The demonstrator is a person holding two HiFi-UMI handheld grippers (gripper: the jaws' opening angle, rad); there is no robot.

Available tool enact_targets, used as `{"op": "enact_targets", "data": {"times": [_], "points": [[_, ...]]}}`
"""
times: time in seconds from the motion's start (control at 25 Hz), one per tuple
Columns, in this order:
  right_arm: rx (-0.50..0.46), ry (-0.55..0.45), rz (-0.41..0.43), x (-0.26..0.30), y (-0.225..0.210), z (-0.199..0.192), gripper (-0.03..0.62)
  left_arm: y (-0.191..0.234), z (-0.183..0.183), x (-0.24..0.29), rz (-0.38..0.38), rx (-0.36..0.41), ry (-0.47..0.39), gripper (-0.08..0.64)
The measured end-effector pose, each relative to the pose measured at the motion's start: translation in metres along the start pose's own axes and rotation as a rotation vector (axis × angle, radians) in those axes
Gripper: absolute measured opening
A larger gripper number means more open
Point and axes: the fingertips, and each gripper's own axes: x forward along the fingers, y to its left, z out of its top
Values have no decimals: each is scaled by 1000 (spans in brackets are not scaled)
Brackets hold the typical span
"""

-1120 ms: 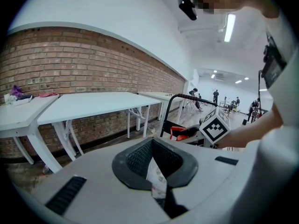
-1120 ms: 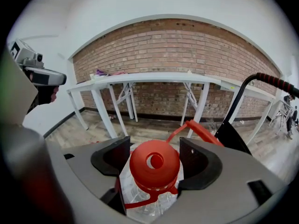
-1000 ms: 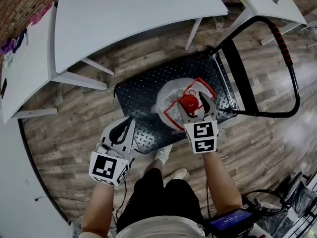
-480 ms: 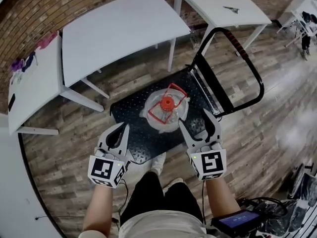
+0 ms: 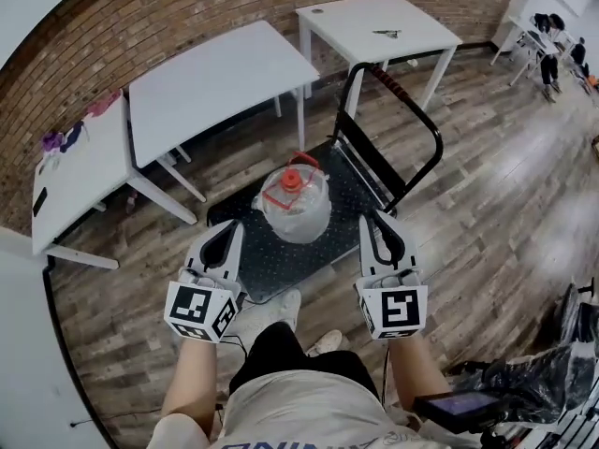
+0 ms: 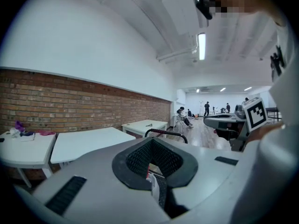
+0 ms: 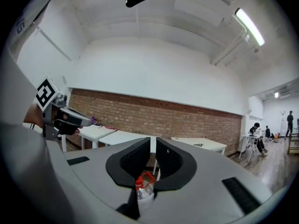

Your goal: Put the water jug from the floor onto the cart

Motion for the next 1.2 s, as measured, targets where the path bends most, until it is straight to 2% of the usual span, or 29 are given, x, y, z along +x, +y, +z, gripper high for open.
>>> {"op": "enact_targets", "data": {"times": [0.16,0.36,0.48,0.72,1.0,1.2], "points": [[-8,-2,-48,-34,-6,12,9,-25,28,2,-60,30,-55,2],[-34,12,-100,-58,-8,24,5,-41,51,-3,-131,77,-117,2],[-24,17,-128,-63,2,32,5,-26,52,-21,-135,90,-117,2],[-68,12,-143,-52,49,58,4,33,44,-61,-113,28,-134,2],[-84,26,-159,-54,75,63,5,44,45,-79,-146,35,-160,2],[-95,30,-153,-57,79,65,5,42,46,-82,-150,26,-161,2]]}}
